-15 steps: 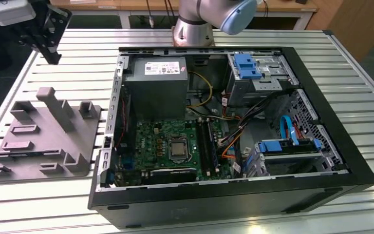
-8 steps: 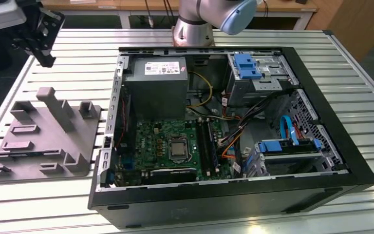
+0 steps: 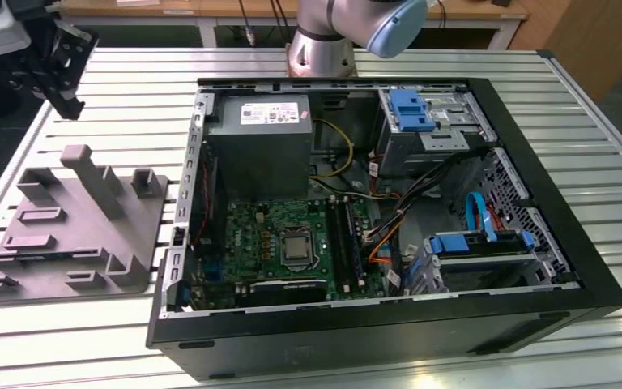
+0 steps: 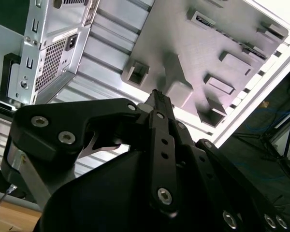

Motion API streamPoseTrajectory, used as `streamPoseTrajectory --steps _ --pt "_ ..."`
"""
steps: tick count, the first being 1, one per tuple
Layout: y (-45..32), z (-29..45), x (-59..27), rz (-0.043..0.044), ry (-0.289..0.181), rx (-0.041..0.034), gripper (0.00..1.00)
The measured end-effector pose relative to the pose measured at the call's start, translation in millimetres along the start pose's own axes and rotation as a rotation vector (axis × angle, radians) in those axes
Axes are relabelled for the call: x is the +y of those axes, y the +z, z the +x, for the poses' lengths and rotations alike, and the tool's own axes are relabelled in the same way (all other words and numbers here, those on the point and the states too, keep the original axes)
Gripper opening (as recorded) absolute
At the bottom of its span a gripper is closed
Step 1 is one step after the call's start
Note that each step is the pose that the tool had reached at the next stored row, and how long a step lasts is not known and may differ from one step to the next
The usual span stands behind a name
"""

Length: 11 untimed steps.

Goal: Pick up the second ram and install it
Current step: 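Reach for the second ram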

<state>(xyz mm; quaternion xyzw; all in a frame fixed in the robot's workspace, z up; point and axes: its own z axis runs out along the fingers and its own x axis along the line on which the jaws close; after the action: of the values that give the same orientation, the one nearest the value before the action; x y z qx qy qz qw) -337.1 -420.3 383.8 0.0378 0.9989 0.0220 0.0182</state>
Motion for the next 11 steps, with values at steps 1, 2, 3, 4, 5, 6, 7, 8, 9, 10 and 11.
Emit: streamPoseTrajectory --steps 1,2,3,4,5,6,7,8,9,10,11 --pt "0.3 0.9 -1.1 0.0 0.0 0.0 0.1" --pt "0.6 1.9 -2.3 0.0 0.0 0.0 0.1" --pt "0.8 2.9 -3.7 0.0 0.0 0.0 0.1" --pt "1.1 3.9 -5.0 0.0 0.0 0.0 0.1" --pt "1.4 4.9 -6.2 0.0 0.0 0.0 0.1" --pt "1.7 5.9 -7.5 0.0001 0.0 0.0001 0.1" --pt "2.0 6.9 -8.6 0.0001 0.0 0.0001 0.1" --pt "2.3 8.0 -9.7 0.0001 0.0 0.0001 0.1" --pt "2.7 9.0 -10.8 0.0 0.0 0.0 0.1" --pt "3.0 10.0 -11.9 0.0 0.0 0.0 0.1" --pt "3.3 11.0 -12.9 0.0 0.0 0.0 0.1"
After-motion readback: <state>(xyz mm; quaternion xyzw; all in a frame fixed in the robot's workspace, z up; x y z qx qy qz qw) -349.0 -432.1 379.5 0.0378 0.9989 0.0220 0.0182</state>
